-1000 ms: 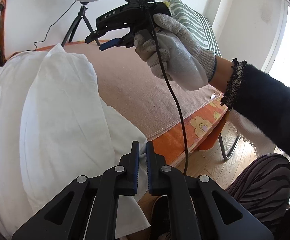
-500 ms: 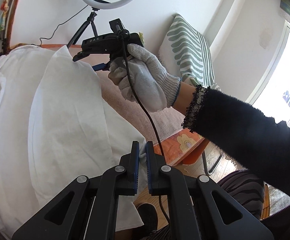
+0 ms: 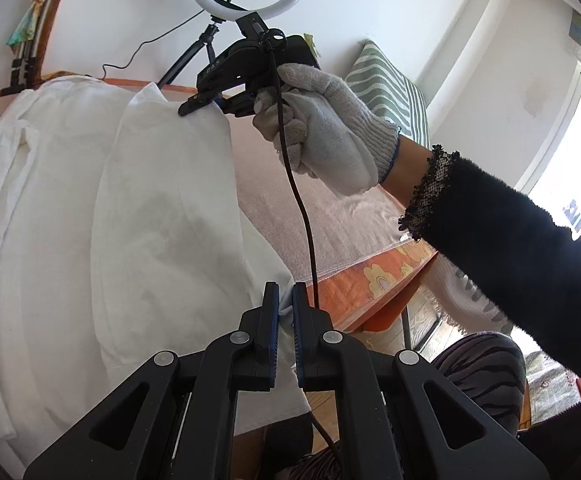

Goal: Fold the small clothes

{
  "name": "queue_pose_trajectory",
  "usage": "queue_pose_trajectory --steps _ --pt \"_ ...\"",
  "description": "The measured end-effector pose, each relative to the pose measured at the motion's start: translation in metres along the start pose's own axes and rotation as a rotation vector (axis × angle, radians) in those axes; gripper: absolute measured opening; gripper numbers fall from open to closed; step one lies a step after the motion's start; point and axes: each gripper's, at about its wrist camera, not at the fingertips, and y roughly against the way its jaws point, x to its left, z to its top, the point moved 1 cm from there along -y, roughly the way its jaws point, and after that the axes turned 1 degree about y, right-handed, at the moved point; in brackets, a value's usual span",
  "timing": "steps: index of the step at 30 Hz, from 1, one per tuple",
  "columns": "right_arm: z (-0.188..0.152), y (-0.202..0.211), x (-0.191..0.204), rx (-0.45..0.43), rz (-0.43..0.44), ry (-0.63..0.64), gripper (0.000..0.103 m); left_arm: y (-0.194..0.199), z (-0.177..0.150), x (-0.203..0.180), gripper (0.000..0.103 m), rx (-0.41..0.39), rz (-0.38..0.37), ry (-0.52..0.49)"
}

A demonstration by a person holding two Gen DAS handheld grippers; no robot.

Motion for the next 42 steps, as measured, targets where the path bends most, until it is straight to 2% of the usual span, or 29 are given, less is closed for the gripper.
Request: queue_pose_trajectory --steps 5,8,16,23,31,37,40,42 --pt "0.016 0.002 0.054 0.009 -0.132 0.108 0.010 0.018 -0.007 0.017 0.005 -0.032 0.015 0.051" --pt "0.022 -0.005 0.083 0.026 -0.178 0.163 0.010 0.027 -0.011 0.027 0.005 -0.048 0.015 0.086" --pt "0.024 -0.037 0.151 0.063 -0.235 0.279 0.009 0.055 -0.020 0.051 0.005 -0.094 0.027 0.138" --pt "0.019 -0.088 0.201 0.114 -0.269 0.365 0.009 0.070 -0.028 0.079 0.005 -0.116 0.073 0.187" --pt "0.017 -0.133 0.217 0.164 -0.309 0.389 0.009 0.069 -0.040 0.098 0.005 -0.096 0.095 0.223" --pt "0.018 -0.147 0.215 0.180 -0.279 0.369 0.009 0.070 -0.044 0.110 0.005 -0.079 0.119 0.245" --pt "0.023 -0.135 0.214 0.166 -0.231 0.343 0.018 0.071 -0.045 0.112 0.005 -0.075 0.129 0.252" --pt "0.023 -0.107 0.213 0.115 -0.171 0.319 0.035 0.070 -0.047 0.111 0.005 -0.069 0.130 0.252"
